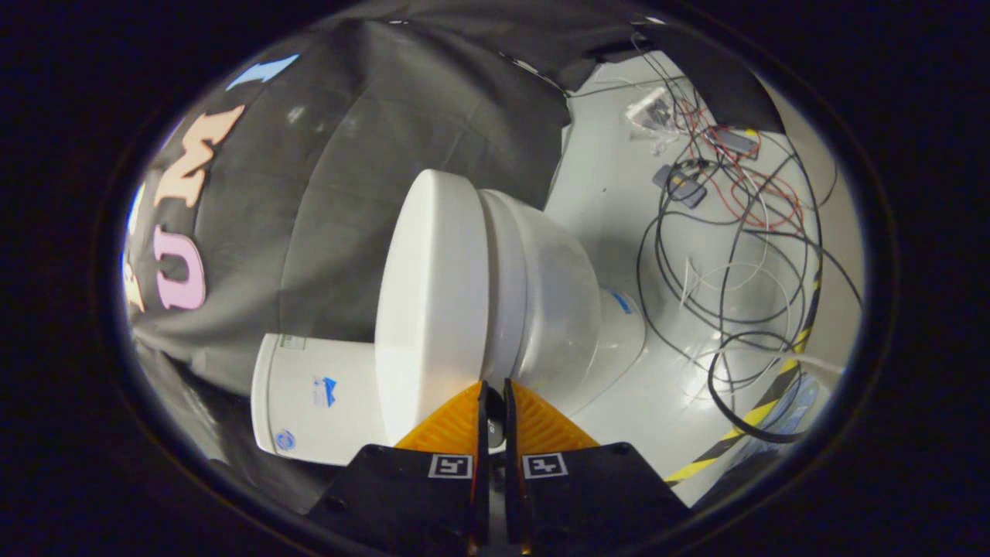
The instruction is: Open the toilet lid.
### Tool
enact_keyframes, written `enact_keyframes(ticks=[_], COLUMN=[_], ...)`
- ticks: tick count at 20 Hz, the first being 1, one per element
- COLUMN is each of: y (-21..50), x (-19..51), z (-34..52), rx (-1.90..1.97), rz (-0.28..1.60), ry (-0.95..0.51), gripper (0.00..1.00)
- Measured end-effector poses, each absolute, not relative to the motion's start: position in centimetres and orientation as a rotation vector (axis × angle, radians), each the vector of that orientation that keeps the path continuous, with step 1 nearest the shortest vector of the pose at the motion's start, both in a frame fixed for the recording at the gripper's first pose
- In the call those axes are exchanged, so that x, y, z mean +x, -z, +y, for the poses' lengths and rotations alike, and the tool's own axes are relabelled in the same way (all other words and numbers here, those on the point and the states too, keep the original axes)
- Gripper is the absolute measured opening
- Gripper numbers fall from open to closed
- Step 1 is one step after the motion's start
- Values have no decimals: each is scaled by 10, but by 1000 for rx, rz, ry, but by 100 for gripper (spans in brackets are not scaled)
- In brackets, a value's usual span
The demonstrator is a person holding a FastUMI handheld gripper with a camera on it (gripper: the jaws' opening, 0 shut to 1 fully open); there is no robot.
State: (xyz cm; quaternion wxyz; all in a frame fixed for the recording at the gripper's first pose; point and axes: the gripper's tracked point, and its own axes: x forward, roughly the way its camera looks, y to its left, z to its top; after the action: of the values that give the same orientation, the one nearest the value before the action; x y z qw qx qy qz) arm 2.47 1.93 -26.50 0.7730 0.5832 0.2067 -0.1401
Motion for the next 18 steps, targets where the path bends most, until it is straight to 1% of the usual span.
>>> enact_keyframes(ticks=[4,14,18], y=[266,268,270], x=[26,22,23], z=[24,35,32], rx=[1352,1319,1253], rz=[400,425,446], ry=[245,206,264], gripper=[8,8,9])
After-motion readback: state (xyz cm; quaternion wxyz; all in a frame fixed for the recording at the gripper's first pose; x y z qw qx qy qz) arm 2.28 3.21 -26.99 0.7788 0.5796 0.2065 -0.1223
